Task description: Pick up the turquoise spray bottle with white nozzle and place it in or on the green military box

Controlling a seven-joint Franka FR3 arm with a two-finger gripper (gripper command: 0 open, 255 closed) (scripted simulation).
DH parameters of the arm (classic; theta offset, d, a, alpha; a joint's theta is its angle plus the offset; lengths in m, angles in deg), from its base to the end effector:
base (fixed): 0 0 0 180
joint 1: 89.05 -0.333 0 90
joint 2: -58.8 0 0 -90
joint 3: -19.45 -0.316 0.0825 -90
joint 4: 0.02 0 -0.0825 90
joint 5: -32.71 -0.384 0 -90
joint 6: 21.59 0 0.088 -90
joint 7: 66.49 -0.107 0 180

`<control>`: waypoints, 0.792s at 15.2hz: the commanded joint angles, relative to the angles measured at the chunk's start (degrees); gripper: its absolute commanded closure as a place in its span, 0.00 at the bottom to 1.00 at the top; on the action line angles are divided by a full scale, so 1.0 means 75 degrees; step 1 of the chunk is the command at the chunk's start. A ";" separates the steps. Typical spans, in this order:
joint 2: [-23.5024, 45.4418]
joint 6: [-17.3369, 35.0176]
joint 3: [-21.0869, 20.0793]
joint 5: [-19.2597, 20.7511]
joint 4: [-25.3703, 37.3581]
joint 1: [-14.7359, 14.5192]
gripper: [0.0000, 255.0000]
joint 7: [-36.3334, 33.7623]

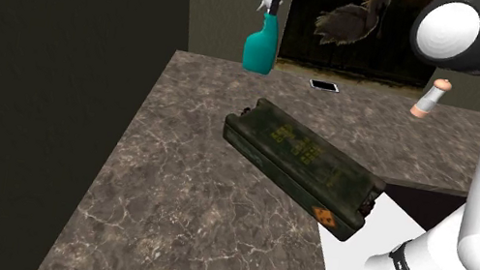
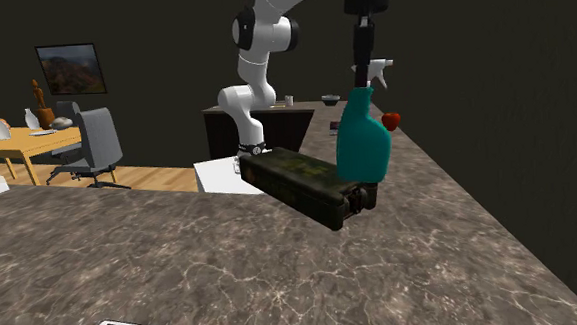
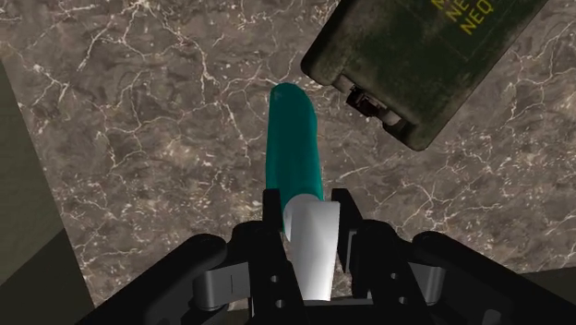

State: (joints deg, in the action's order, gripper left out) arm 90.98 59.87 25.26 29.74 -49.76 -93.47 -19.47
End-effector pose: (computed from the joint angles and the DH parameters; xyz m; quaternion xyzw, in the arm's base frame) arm 0.6934 0.0137 0.5855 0.9173 0.3983 -0.0032 0.0000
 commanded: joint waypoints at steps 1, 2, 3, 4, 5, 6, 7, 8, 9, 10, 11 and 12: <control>-0.0503 0.0152 0.0012 0.0040 -0.0657 -0.0062 1.00 -0.0014; -0.0998 0.0359 0.0023 0.0082 -0.1359 -0.0124 1.00 -0.0030; -0.1439 0.0515 0.0028 0.0124 -0.1955 -0.0177 1.00 -0.0051; -0.1845 0.0636 0.0029 0.0163 -0.2480 -0.0224 1.00 -0.0075; -0.2226 0.0729 0.0028 0.0202 -0.2952 -0.0265 1.00 -0.0102; -0.2587 0.0800 0.0023 0.0240 -0.3383 -0.0303 1.00 -0.0132; -0.2933 0.0853 0.0015 0.0276 -0.3780 -0.0336 1.00 -0.0163; -0.3266 0.0890 0.0004 0.0312 -0.4148 -0.0365 1.00 -0.0196; -0.3590 0.0912 -0.0009 0.0345 -0.4492 -0.0392 1.00 -0.0231; -0.3904 0.0920 -0.0025 0.0377 -0.4813 -0.0414 1.00 -0.0267; -0.4211 0.0917 -0.0042 0.0407 -0.5115 -0.0435 1.00 -0.0303; -0.4511 0.0902 -0.0061 0.0435 -0.5399 -0.0454 1.00 -0.0340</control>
State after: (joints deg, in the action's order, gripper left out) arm 59.58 66.32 24.95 32.76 -87.49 -96.68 -21.69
